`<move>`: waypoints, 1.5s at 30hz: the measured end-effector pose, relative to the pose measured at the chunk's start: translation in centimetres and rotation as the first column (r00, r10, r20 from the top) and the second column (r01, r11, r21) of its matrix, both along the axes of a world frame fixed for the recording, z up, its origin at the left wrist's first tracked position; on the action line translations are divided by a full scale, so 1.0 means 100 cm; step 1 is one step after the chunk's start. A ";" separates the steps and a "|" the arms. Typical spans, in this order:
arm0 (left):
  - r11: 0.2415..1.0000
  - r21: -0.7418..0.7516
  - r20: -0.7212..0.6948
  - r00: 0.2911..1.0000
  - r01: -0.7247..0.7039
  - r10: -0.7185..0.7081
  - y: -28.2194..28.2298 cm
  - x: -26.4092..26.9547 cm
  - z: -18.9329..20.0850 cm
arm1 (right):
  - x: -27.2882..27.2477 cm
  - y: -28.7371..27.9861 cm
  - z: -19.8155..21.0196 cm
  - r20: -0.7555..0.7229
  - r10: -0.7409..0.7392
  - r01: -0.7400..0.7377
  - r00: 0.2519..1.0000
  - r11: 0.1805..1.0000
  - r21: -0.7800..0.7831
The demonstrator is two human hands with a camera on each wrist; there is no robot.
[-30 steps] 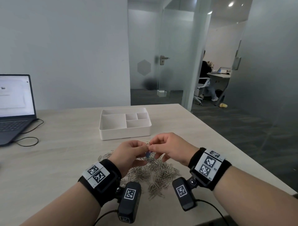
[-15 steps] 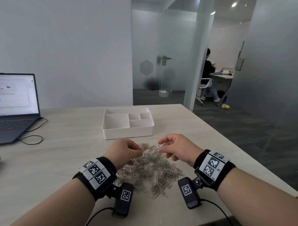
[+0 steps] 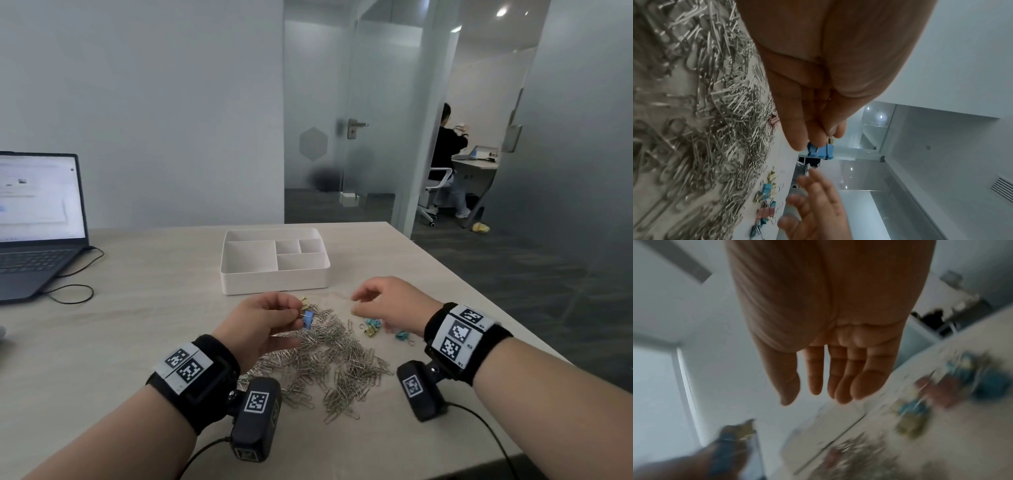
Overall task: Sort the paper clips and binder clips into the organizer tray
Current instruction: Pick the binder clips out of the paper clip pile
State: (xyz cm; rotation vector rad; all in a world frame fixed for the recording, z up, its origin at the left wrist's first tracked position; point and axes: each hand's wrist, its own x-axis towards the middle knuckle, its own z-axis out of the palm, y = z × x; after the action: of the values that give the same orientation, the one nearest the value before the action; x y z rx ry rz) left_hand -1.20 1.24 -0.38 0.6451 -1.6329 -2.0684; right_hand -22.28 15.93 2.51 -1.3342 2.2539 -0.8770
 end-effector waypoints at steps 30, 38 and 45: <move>0.883 -0.442 0.137 0.960 -0.161 0.244 -0.021 -0.010 0.000 | -0.047 0.008 -0.002 0.001 -0.146 0.146 0.989 0.989 0.003; 0.715 -0.695 0.397 0.871 0.077 0.291 -0.052 -0.046 0.003 | -0.069 0.013 -0.004 -0.337 -0.084 0.179 0.938 0.949 0.261; 0.577 -0.769 0.523 0.788 0.274 0.323 -0.048 -0.079 0.002 | -0.077 0.011 -0.017 -0.227 -0.107 0.168 0.968 0.949 0.268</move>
State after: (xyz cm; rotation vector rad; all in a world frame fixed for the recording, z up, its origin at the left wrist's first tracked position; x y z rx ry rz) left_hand -9.09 -3.60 -0.18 1.0188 -2.6385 -0.7874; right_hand -29.96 17.07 0.84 -1.1941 2.5452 -0.4427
